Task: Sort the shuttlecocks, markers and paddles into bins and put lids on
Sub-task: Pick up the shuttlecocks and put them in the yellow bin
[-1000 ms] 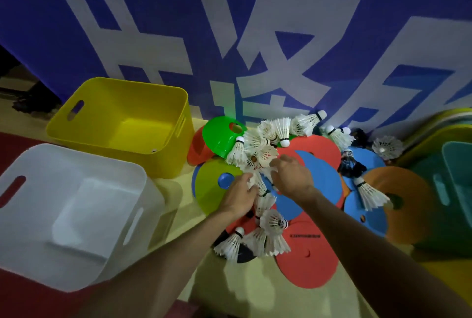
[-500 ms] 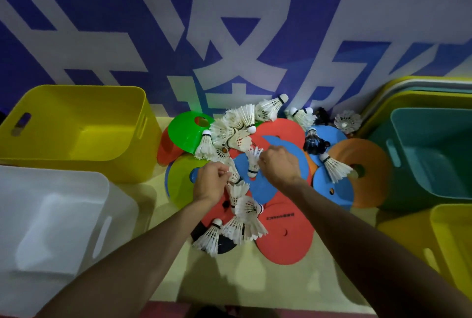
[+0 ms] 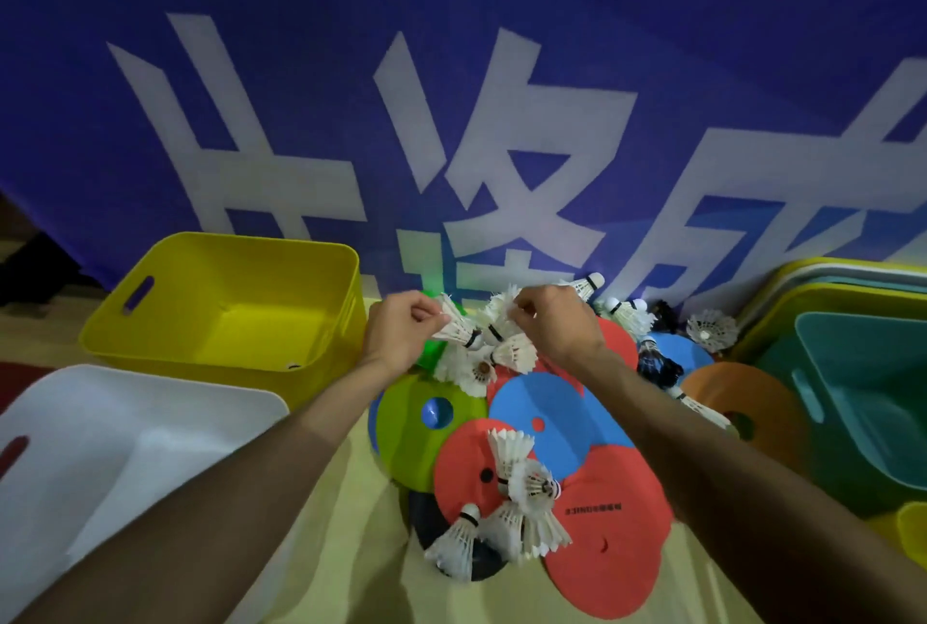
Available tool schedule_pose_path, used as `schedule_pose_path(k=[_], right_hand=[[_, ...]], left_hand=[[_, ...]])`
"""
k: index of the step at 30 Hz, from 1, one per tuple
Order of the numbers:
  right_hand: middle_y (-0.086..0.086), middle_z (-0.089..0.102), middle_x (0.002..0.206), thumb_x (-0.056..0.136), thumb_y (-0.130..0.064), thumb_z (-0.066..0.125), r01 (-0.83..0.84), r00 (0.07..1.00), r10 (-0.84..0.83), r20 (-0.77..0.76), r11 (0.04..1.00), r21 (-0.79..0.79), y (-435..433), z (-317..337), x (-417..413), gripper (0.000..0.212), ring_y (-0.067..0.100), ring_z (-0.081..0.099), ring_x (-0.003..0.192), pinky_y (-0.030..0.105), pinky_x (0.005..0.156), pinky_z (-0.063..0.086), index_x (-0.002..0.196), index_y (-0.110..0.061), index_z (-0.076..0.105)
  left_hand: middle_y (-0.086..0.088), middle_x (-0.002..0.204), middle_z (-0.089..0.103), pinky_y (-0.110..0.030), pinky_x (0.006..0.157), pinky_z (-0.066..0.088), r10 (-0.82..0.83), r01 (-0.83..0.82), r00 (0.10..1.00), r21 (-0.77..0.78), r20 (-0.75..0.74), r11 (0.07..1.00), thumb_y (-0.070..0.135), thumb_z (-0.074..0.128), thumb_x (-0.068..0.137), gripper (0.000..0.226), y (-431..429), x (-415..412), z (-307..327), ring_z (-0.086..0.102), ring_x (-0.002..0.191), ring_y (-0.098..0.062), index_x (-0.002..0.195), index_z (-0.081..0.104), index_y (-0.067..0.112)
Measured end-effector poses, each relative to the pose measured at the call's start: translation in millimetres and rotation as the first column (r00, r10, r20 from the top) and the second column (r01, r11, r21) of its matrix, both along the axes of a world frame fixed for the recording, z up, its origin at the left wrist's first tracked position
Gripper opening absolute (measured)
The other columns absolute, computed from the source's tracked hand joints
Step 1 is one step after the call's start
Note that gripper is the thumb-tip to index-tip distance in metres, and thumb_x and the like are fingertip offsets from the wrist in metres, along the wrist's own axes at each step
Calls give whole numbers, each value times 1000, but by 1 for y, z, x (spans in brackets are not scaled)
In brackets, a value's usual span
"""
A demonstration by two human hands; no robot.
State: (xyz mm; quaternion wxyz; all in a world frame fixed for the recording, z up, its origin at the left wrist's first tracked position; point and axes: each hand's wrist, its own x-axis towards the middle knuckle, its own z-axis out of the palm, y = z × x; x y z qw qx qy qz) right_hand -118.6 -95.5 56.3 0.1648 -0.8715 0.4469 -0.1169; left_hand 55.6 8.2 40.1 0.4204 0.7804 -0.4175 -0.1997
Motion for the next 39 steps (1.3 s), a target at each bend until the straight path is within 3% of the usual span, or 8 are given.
schedule_pose_path(k=[5, 9, 12, 15, 21, 28, 31, 39], right_hand=[[4, 70, 95, 91, -32, 58, -77, 989, 84, 124, 995, -58, 2, 32, 53, 20, 23, 63, 89, 36, 71, 51, 95, -20, 73], [-3, 71, 99, 92, -33, 60, -111, 974, 139, 180, 981, -156, 12, 54, 97, 19, 18, 62, 92, 28, 68, 45, 100, -23, 74], [0, 71, 102, 93, -30, 59, -177, 961, 205, 183, 971, -159, 18, 62, 132, 21, 19, 63, 90, 25, 69, 39, 105, -19, 73], [3, 71, 96, 92, -29, 61, -232, 945, 254, 208, 965, -124, 23, 61, 170, 19, 19, 64, 83, 31, 70, 47, 100, -18, 74], [2, 73, 94, 92, -22, 61, -373, 905, 370, 209, 928, -29, 48, 42, 227, 17, 7, 57, 74, 18, 69, 43, 96, -13, 75], [6, 72, 94, 91, -26, 62, -381, 920, 365, 143, 918, 107, 63, 12, 261, 20, 16, 63, 83, 32, 73, 49, 99, -12, 74], [7, 72, 97, 91, -20, 62, -381, 924, 365, 117, 909, 168, 66, 0, 267, 17, 18, 64, 88, 29, 75, 51, 100, -10, 73], [5, 68, 118, 92, -12, 58, -395, 918, 391, 72, 880, 263, 69, -12, 272, 23, 18, 62, 106, 24, 87, 48, 113, -12, 69]], left_hand=[[-4, 72, 63, -5, 53, 39, 53, -51, 997, -50, 48, 997, 13, 76, 77, 12, 6, 58, 53, 52, 56, 0, 85, 71, 5], [-5, 78, 68, -23, 65, 47, 120, -112, 989, -87, 87, 990, 15, 75, 78, 12, 21, 104, 78, 60, 70, -10, 87, 72, 8], [-5, 84, 70, -28, 72, 52, 175, -167, 979, -86, 105, 982, 17, 75, 79, 15, 38, 137, 87, 63, 79, -15, 91, 73, 9], [-5, 83, 67, -20, 65, 47, 218, -210, 969, -74, 115, 975, 15, 73, 80, 13, 59, 170, 87, 61, 78, -13, 91, 72, 7], [-1, 79, 66, -12, 56, 40, 256, -268, 949, 45, 183, 962, 18, 73, 81, 11, 100, 225, 59, 60, 75, -10, 88, 71, 9], [2, 72, 60, -14, 53, 37, 268, -290, 946, 109, 180, 951, 17, 74, 80, 8, 122, 253, 26, 55, 68, -9, 82, 69, 10], [0, 75, 62, -12, 53, 36, 234, -261, 955, 136, 184, 956, 16, 73, 81, 10, 123, 256, 18, 53, 66, -4, 86, 69, 9], [-3, 88, 69, -13, 62, 43, 187, -213, 966, 142, 179, 967, 11, 68, 84, 8, 118, 247, 4, 63, 80, -12, 92, 69, 12]])
